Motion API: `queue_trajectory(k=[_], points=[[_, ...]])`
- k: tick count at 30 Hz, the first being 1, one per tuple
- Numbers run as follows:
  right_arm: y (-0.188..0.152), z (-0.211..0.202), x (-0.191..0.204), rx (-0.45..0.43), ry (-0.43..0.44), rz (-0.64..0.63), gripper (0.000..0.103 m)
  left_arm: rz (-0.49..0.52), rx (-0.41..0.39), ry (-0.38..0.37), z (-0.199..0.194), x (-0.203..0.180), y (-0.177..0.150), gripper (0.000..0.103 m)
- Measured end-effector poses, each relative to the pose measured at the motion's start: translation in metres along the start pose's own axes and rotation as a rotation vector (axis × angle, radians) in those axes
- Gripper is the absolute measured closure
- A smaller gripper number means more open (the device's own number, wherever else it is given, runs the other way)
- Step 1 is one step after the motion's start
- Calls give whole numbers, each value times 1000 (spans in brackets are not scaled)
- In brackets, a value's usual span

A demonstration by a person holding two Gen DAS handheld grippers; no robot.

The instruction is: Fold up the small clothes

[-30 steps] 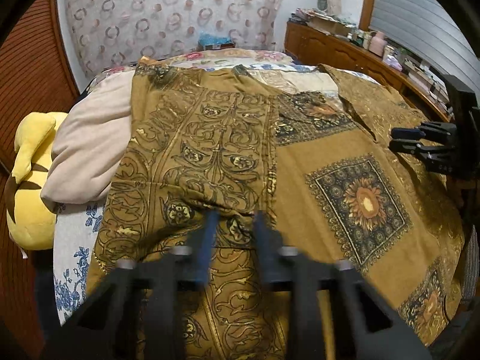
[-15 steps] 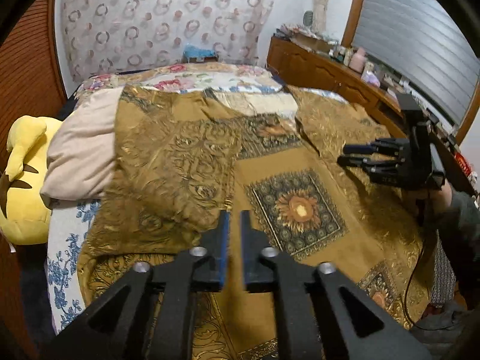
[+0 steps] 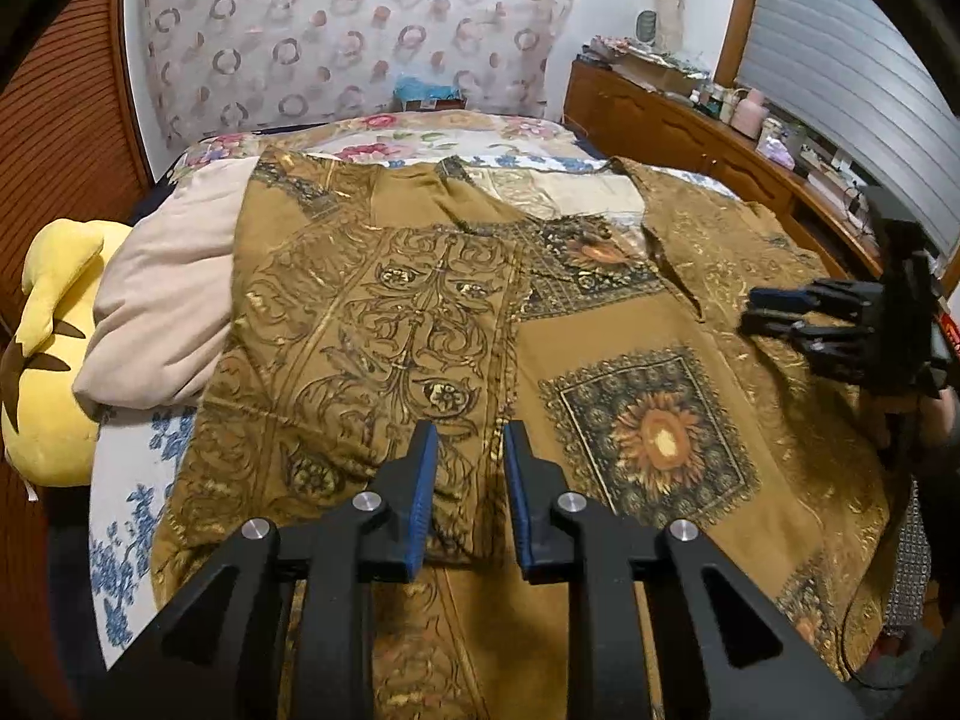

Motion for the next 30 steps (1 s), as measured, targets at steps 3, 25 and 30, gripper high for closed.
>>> queue_trajectory(k=[3, 25, 30], points=[[-1, -13, -12, -28, -14, 30, 67, 19, 9, 16, 12, -6, 3, 80], [-78, -68, -180, 27, -244, 338, 61, 111, -4, 56, 41, -32, 17, 72], [-88, -58, -191, 49, -203, 380, 61, 110, -2, 53, 42, -33, 18, 63]])
Point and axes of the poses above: each gripper's, at about its wrist camera, not at the fingertips, and z roughly the way its jaws point, x to its left, y to its top, the point moved 3 cm from there along z, roughly the way its jaws point, and after that the axes turned 3 degrees about -z, right-handed, at the moved point
